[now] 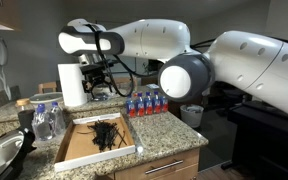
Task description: Pick up the black objects from the counter and put them on the box cover
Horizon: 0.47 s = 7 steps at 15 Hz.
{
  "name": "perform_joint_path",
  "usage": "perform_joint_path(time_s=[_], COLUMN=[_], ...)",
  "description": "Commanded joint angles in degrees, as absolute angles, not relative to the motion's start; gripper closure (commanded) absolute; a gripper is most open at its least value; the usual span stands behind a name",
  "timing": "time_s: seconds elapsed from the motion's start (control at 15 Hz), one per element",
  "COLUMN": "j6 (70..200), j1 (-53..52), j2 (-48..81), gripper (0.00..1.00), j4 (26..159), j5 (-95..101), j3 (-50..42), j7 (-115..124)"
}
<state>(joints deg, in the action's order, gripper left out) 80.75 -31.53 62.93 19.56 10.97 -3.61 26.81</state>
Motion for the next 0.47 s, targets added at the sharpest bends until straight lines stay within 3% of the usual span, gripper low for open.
perform_joint_path(time_s=[0.0, 0.4], j6=[79.1, 81.2], j1=[-27.9, -27.2], j2=[61.8, 62.5], gripper=[0.00, 0.00], j4=[19.9, 19.9], j5=[7.1, 8.2], j3=[-2.1, -3.1], j7=[28.3, 26.8])
